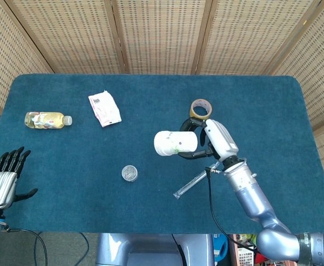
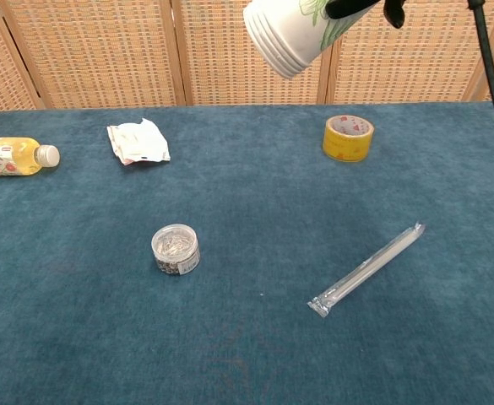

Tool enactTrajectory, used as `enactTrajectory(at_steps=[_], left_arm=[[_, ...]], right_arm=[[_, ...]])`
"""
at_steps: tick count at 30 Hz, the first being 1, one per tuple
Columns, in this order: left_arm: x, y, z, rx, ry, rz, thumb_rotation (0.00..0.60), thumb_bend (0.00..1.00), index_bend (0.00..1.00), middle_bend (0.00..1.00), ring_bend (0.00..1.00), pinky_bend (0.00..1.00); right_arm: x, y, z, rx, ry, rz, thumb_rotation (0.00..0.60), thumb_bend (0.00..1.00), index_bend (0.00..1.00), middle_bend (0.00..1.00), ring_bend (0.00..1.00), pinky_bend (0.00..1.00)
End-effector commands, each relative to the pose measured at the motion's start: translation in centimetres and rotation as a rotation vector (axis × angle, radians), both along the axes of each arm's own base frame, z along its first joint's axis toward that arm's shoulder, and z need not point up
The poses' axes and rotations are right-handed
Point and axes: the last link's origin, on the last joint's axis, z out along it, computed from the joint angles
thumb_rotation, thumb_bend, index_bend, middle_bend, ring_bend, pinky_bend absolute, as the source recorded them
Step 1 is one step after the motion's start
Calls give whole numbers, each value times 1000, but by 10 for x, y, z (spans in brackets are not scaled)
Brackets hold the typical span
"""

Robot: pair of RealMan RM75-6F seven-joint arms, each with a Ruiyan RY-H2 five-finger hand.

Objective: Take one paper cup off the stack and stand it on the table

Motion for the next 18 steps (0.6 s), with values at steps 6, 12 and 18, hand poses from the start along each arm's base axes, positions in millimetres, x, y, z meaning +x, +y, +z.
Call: enactTrajectory(at_steps=[6, 12, 18], left_arm=[[21, 22, -14, 49, -228, -27, 600, 126, 0, 0, 0, 0], [59, 51, -37, 12, -653, -88, 600, 125, 21, 0, 0, 0], [91, 76, -63, -73, -1052, -91, 600, 126, 139, 0, 0, 0]], right_arm=[[10, -4, -2, -2, 18, 7, 600, 250, 752, 596, 456, 712], [17, -8, -6, 1, 17, 10, 600, 250, 752, 596, 456, 711], [16, -12, -13, 12, 26, -4, 600, 250, 752, 597, 456, 712]])
